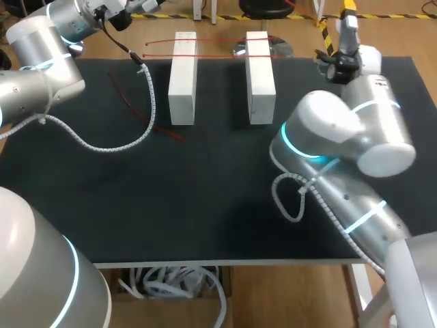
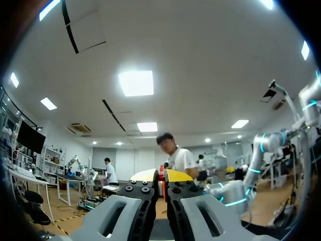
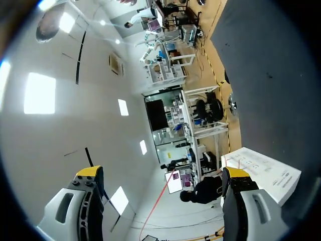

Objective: Grab the tape and strap the tape.

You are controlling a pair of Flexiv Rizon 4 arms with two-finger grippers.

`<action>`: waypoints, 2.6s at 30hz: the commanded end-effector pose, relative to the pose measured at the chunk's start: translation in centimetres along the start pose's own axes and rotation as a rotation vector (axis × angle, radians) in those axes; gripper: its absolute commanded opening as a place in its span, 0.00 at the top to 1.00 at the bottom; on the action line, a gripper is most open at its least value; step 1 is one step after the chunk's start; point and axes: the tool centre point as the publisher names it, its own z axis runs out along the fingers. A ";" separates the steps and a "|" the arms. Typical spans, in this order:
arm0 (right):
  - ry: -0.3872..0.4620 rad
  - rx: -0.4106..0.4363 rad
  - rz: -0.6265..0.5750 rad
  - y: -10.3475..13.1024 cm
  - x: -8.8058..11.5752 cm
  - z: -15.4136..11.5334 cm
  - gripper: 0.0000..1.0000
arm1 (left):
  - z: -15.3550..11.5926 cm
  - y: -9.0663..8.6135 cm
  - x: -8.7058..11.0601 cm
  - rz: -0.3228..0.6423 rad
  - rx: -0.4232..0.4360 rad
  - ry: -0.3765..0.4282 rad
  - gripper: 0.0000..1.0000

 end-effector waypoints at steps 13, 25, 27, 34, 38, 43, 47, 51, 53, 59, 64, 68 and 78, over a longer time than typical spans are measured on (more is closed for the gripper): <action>0.054 -0.734 0.028 -2.0 0.5 0.3 0.00 | 0.0 0.0 0.0 0.001 0.000 -0.001 1.00; 0.102 -0.632 0.035 -1.4 2.0 0.8 0.00 | 0.0 0.0 0.0 0.001 0.000 -0.001 1.00; 0.098 -0.569 0.031 -1.5 2.2 0.7 0.00 | 0.0 0.0 0.0 0.001 0.000 -0.001 1.00; 0.078 -0.335 0.038 -1.9 2.3 0.3 0.00 | 0.0 0.0 0.0 0.001 0.000 -0.001 1.00; 0.085 -0.269 0.012 -1.9 2.2 -0.3 0.00 | 0.0 0.0 0.0 0.001 0.000 -0.001 1.00; 0.093 -0.234 0.011 -1.8 2.3 -0.8 0.00 | 0.0 0.0 0.0 0.001 0.000 -0.001 1.00; 0.128 -0.221 0.055 -0.9 3.1 -0.4 0.00 | 0.0 0.0 0.0 0.001 0.000 -0.001 1.00; 0.144 -0.200 0.054 -0.3 4.0 -0.1 0.00 | 0.0 0.0 0.0 0.001 0.000 -0.001 1.00; 0.148 -0.189 0.053 -0.3 4.1 0.0 0.00 | 0.0 0.0 0.0 0.001 0.000 -0.001 1.00; 0.136 -0.188 0.039 -0.4 4.2 0.3 0.00 | 0.0 0.0 0.0 0.001 0.000 -0.001 1.00; 0.126 -0.145 0.051 -0.1 3.4 0.3 0.00 | 0.0 0.0 0.0 0.001 0.000 -0.001 1.00; 0.139 -0.104 0.066 -0.6 3.1 0.3 0.00 | 0.0 0.0 0.0 0.001 0.000 -0.001 1.00; 0.138 -0.087 0.074 -1.7 2.3 0.5 0.00 | 0.0 0.0 0.0 0.001 0.000 -0.001 1.00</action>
